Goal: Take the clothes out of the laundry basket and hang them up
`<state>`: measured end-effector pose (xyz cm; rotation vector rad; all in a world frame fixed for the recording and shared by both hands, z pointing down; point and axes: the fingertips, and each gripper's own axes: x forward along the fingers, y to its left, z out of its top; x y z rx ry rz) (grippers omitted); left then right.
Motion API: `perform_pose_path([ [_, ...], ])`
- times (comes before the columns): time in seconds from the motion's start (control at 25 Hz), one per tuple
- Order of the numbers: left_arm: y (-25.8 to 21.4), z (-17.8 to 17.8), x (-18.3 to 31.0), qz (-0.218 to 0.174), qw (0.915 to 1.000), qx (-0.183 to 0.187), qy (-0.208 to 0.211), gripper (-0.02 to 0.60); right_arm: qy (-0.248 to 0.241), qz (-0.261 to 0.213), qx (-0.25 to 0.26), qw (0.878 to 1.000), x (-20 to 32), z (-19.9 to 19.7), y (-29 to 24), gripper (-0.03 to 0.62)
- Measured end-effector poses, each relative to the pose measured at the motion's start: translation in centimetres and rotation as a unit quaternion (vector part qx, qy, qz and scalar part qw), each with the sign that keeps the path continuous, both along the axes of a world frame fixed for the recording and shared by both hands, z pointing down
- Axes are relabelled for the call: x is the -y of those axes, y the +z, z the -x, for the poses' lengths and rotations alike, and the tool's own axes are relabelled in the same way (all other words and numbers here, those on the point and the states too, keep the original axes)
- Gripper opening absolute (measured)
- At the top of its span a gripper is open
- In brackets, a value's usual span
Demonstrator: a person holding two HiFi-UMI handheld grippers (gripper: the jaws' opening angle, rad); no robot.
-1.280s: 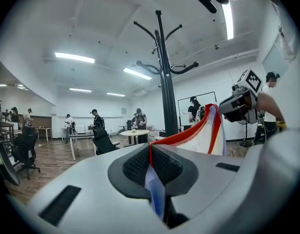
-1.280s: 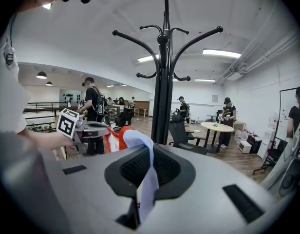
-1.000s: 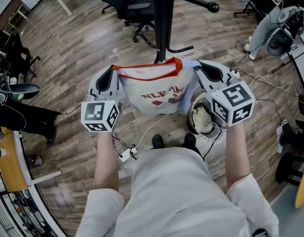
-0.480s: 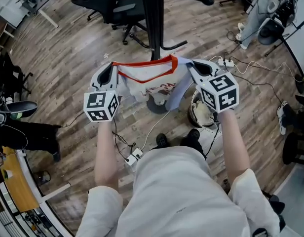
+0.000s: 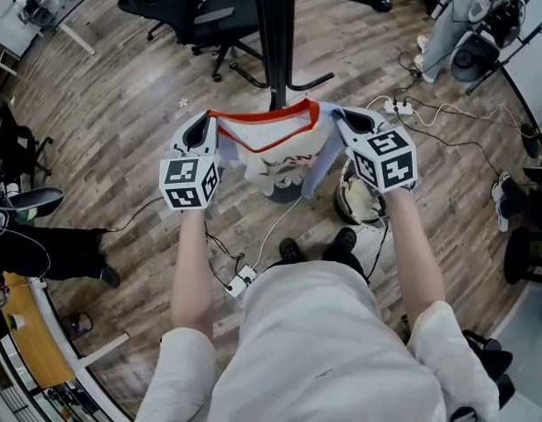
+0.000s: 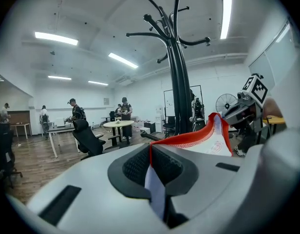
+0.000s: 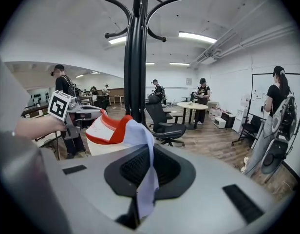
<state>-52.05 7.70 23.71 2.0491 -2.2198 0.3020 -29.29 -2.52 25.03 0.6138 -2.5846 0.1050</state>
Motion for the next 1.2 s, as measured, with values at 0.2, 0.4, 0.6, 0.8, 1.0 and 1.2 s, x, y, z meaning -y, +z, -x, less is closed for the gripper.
perform_pose_path([
  [0.2, 1.5, -0.1, 0.9, 0.015, 0.9999, -0.004, 0.008, 0.025, 0.01, 0.011, -0.014, 1.0, 0.5, 0.1, 1.9, 0.02],
  [0.4, 3.2, 0.0, 2.1, 0.031, 0.9992, -0.018, 0.02, 0.025, 0.018, 0.031, -0.028, 0.999, 0.9, 0.9, 4.0, 0.02],
  [0.6, 5.3, -0.8, 2.9, 0.049, 0.9976, -0.036, 0.032, 0.025, 0.022, 0.054, -0.044, 0.997, 0.6, 1.0, 6.8, 0.021],
  [0.8, 7.2, -1.8, 3.7, 0.065, 0.9956, -0.051, 0.043, 0.025, 0.025, 0.072, -0.056, 0.996, 0.4, 1.7, 9.3, 0.02],
  [1.0, 8.0, -2.3, 4.4, 0.072, 0.9947, -0.054, 0.049, 0.025, 0.029, 0.087, -0.06, 0.994, 0.2, 2.5, 11.0, 0.021],
  [1.2, 8.8, -3.2, 5.3, 0.077, 0.9938, -0.053, 0.06, 0.025, 0.023, 0.098, -0.06, 0.993, -0.2, 3.7, 12.1, 0.031],
])
